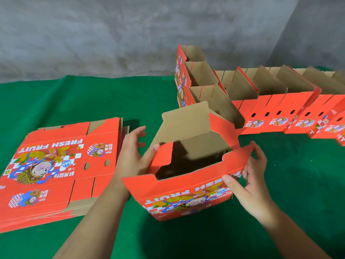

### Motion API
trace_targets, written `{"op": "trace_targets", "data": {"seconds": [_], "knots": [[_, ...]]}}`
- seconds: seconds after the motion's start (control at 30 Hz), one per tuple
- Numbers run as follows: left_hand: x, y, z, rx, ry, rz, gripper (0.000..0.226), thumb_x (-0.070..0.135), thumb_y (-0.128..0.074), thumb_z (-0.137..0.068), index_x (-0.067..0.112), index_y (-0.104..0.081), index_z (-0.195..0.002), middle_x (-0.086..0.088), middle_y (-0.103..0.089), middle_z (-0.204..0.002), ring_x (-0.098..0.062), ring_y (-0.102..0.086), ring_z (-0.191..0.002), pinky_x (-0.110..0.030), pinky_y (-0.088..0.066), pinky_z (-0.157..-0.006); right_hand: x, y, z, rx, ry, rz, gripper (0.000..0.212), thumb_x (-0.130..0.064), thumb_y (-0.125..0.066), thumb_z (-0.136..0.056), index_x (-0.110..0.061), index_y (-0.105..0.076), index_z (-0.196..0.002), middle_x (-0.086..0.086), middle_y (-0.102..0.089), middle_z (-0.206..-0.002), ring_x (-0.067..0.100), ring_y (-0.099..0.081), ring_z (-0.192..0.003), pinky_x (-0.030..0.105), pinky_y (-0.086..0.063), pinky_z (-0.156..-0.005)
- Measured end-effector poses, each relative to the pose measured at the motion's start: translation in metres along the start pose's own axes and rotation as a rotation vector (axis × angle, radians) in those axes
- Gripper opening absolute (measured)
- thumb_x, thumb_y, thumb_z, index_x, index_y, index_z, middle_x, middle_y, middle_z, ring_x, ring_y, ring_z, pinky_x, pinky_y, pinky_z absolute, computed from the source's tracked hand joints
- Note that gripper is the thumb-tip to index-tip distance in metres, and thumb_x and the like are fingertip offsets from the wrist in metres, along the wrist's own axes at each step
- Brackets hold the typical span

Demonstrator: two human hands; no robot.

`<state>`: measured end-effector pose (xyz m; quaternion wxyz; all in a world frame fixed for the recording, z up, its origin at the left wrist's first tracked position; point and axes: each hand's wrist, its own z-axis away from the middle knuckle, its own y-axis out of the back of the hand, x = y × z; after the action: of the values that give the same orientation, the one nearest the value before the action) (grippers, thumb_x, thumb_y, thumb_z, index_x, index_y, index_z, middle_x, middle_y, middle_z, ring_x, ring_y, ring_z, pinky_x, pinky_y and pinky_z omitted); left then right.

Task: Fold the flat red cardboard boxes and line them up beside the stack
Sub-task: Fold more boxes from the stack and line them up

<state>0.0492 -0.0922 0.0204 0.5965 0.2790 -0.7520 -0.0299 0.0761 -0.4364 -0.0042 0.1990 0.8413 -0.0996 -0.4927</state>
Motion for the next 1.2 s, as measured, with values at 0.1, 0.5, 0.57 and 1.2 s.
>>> {"op": "trace_targets", "data": {"seconds": [0.1, 0.5, 0.57, 1.2], "knots": [[0.008, 0.003, 0.011, -0.354, -0.052, -0.198, 0.128, 0.091, -0.074, -0.058, 0.066, 0.006, -0.155, 0.025, -0.009, -0.169, 0.000, -0.018, -0.157, -0.017, -0.019, -0.125, 0.002, 0.005, 0.008, -0.043, -0.038, -0.074, 0.056, -0.030, -0.073, -0.083, -0.037, -0.055, -0.137, -0.010, -0.007, -0.166, 0.033, -0.038, -0.148, 0.020, -0.043, -0.107], [0.037, 0.004, 0.032, 0.239, 0.256, 0.618, 0.048, 0.007, -0.040, -0.110, 0.039, -0.071, -0.128, 0.007, -0.077, -0.112, -0.013, -0.071, -0.086, -0.025, -0.058, -0.078, 0.008, 0.059, -0.002, -0.162, 0.062, 0.591, 0.057, -0.078, -0.038, -0.092, -0.052, -0.047, -0.143, 0.006, 0.000, -0.169, 0.029, -0.004, -0.157, 0.048, -0.029, -0.114], [0.035, 0.005, 0.033, 0.216, 0.222, 0.649, 0.033, 0.023, -0.051, -0.109, 0.042, -0.066, -0.132, 0.003, -0.069, -0.138, -0.022, -0.074, -0.107, -0.042, -0.054, -0.097, 0.008, 0.060, 0.004, -0.161, -0.008, 0.567, 0.059, -0.074, -0.040, -0.093, -0.047, -0.044, -0.145, 0.006, 0.002, -0.169, 0.033, -0.013, -0.156, 0.051, -0.037, -0.113], [0.028, -0.027, -0.026, -0.254, 0.590, 0.188, 0.078, 0.058, -0.059, -0.094, 0.034, -0.029, -0.162, 0.014, -0.029, -0.165, -0.018, -0.030, -0.155, -0.027, -0.031, -0.114, 0.000, 0.035, -0.002, -0.020, -0.255, 0.138, 0.050, -0.079, -0.036, -0.091, -0.045, -0.058, -0.121, -0.023, -0.055, -0.115, -0.004, -0.059, -0.104, 0.025, -0.046, -0.075]]}}
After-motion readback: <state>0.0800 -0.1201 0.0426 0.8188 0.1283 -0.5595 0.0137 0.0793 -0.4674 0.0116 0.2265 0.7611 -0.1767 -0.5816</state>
